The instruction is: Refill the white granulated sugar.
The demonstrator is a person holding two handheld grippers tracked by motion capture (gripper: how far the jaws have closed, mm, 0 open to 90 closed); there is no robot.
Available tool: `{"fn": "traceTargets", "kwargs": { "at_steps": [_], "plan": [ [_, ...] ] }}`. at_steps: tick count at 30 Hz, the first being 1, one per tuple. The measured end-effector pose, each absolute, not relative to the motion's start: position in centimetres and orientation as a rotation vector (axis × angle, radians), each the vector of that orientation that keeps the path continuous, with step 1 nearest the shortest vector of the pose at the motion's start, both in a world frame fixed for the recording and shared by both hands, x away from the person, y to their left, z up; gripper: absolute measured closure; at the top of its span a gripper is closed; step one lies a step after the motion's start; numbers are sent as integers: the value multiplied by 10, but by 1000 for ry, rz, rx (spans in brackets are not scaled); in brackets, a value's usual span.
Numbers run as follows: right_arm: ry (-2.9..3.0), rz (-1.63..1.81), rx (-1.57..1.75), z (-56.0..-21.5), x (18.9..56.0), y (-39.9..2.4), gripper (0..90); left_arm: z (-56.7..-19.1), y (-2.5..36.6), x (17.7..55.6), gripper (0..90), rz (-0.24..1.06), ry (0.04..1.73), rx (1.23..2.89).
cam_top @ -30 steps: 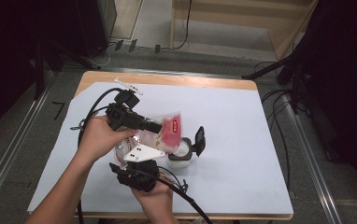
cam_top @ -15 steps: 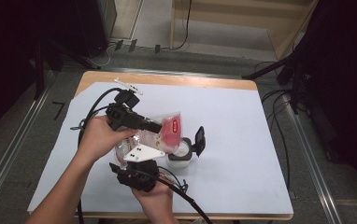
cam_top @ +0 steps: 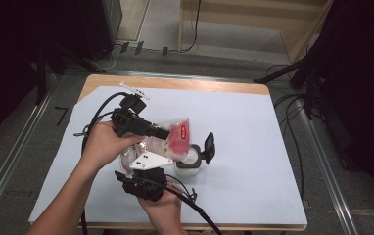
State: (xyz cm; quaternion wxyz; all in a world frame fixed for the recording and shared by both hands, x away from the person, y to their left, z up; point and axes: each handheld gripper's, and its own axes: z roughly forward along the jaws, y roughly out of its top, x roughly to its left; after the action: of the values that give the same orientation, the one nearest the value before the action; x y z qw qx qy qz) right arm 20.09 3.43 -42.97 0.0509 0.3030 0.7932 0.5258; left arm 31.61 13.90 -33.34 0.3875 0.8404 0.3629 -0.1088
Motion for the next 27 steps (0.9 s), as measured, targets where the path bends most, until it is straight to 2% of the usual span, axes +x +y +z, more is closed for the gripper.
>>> {"fn": "traceTargets", "kwargs": {
  "at_steps": [27],
  "plan": [
    [2430,1590,919,-428,202,34,640,-333,139,317,722,-268,924,2134]
  ]
}}
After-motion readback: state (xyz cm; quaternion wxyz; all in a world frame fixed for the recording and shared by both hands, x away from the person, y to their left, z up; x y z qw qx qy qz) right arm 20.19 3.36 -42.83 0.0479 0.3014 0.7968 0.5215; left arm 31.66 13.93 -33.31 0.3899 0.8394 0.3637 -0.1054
